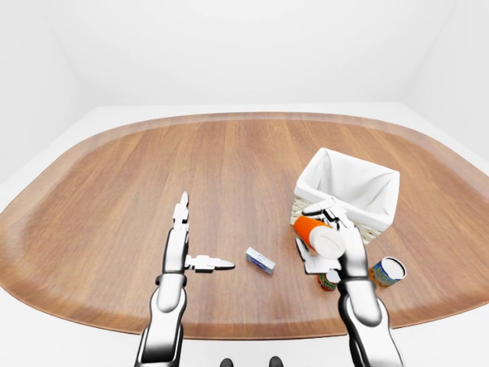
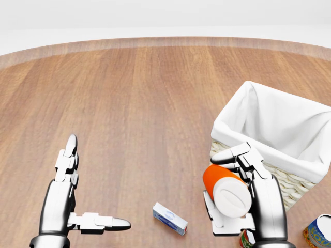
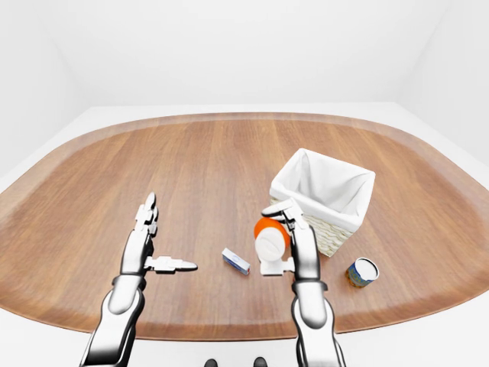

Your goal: Pick up the ketchup, and put it in the basket.

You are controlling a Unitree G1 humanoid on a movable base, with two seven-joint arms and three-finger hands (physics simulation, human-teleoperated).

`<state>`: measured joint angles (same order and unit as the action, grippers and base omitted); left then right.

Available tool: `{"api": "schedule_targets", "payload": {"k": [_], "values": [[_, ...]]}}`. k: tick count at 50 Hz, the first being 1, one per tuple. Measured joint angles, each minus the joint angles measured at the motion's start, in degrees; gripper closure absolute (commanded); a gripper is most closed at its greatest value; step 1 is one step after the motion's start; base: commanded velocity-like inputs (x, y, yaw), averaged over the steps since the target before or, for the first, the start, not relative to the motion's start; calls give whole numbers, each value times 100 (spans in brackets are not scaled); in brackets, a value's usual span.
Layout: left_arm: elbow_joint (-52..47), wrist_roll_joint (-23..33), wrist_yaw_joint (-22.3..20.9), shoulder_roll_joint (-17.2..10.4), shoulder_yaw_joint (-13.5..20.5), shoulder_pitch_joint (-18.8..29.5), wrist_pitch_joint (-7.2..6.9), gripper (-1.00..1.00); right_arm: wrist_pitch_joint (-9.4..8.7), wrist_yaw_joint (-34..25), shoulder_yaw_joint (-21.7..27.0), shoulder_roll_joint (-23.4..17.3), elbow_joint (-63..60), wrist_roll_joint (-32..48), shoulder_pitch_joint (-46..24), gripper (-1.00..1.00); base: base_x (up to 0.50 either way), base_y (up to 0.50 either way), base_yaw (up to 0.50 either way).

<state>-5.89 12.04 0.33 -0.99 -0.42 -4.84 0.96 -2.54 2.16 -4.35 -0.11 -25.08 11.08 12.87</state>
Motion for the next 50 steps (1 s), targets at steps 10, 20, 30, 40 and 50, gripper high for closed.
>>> {"api": "schedule_targets", "payload": {"k": [10, 20, 30, 40, 50], "values": [[-44, -1, -25, 0, 6, -28, -16, -100, -152, 96, 69, 9, 103, 104, -97, 100, 0, 0, 0], [-67, 3, -35, 0, 8, -42, -22, -100, -247, 34, 104, -5, 14, 224, -209, 100, 0, 0, 0], [-23, 8, -32, -4, 19, -12, -17, -100, -247, -109, 229, -34, -137, 458, -520, 100, 0, 0, 0], [-23, 4, -37, -7, 34, 12, -45, -100, -247, -289, 368, -79, -344, 730, -863, 100, 0, 0, 0], [-43, 6, -47, -8, 31, 4, -52, -100, -247, -591, 626, -252, -424, 1075, -1424, 100, 0, 0, 0]]}}
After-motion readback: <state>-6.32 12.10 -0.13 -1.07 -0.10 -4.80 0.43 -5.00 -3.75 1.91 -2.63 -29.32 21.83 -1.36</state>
